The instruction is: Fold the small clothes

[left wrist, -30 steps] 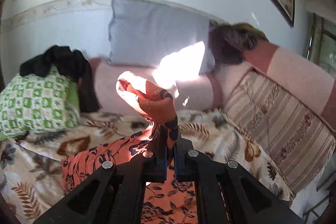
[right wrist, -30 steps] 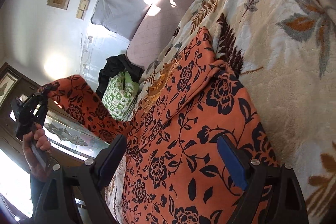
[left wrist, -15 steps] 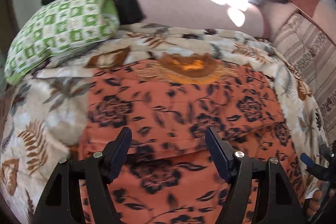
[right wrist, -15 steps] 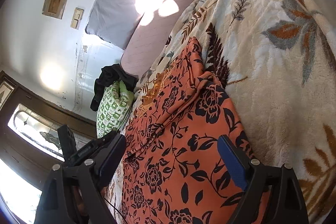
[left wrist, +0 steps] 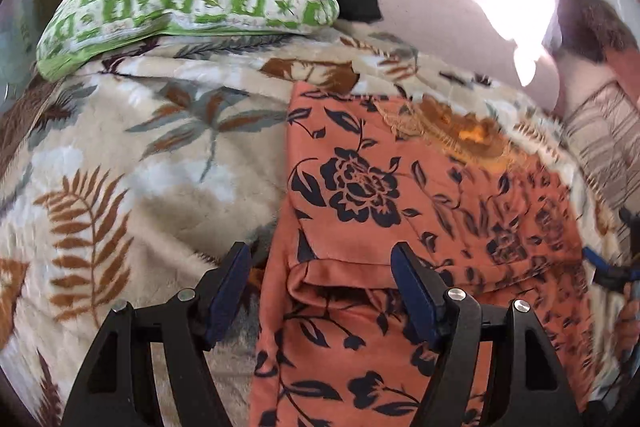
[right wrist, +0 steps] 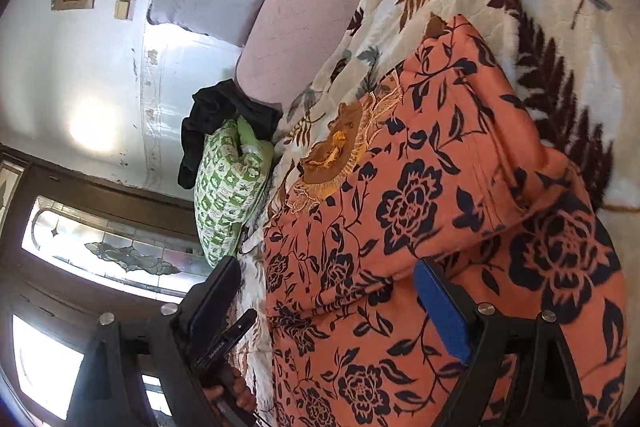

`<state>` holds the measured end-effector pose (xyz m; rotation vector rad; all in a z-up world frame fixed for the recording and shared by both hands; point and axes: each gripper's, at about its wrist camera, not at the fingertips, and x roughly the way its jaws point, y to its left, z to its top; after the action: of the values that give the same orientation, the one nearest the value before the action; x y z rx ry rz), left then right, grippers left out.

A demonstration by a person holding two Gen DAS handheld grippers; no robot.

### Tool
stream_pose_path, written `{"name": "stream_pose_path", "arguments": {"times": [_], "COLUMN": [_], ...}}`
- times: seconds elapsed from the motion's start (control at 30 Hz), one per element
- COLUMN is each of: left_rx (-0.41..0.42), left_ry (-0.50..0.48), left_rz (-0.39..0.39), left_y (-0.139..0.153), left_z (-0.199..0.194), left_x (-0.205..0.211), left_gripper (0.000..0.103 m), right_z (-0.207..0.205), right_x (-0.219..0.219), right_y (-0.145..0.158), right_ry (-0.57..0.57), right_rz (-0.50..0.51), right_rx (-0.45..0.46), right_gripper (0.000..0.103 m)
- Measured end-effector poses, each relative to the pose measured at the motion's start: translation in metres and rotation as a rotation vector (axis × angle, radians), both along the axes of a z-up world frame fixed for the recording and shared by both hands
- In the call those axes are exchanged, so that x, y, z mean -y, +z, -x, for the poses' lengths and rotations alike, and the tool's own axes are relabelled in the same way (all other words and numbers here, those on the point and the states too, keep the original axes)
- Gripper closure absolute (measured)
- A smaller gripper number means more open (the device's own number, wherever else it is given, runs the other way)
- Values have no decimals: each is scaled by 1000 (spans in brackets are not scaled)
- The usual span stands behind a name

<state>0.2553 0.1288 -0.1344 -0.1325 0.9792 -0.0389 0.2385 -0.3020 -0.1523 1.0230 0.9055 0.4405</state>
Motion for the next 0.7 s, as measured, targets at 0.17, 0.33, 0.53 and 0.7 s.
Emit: {"name": "stream_pose_path", "arguments": {"times": [0.17,0.33,0.53,0.7], "left_rx": [-78,12,-41,-59], "left_ry": [104,91,31,55], "left_rz": [-39,21,20,14], "left_y": [-27,-1,-13,-27], "left_z": [-12,-5,-32,-35], "left_x": [-26,-17,7,1], "left_gripper": [30,30,30,28], "right_z": [-16,-14,-46,-56], "right_x": [16,23,45,36], "right_y": [-37,2,-37,-1], "right_ry": [-74,-37,-65,-30], "right_rz": [60,61,46,117], "right_rx": [-124,5,-110,-18], "right_gripper": [13,13,13,13]}}
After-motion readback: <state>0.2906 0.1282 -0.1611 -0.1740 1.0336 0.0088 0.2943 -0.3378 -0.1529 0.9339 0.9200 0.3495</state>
